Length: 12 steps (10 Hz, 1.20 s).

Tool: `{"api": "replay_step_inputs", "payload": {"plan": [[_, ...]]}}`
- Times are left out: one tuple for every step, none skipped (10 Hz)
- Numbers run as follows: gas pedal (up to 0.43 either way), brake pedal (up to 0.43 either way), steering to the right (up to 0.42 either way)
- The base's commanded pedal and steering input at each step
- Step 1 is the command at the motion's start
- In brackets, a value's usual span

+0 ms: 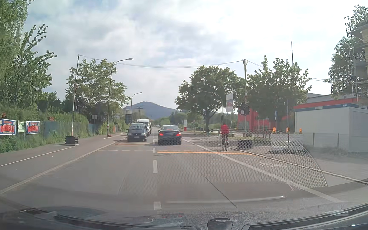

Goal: Follow the waypoints while adhering to traffic rules and regulations

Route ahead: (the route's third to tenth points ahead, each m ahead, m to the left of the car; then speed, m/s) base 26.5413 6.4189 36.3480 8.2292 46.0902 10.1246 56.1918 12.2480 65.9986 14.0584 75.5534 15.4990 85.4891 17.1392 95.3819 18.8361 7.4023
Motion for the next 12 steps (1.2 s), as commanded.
{"api": "replay_step_inputs", "payload": {"plan": [[0.157, 0.0, -0.012], [0.157, 0.0, -0.018], [0.157, 0.0, -0.02], [0.15, 0.0, -0.023], [0.15, 0.0, -0.029], [0.15, 0.0, -0.036], [0.15, 0.0, -0.05], [0.15, 0.0, -0.057], [0.15, 0.0, -0.059], [0.15, 0.0, -0.059], [0.15, 0.0, -0.059], [0.15, 0.0, -0.059]]}}
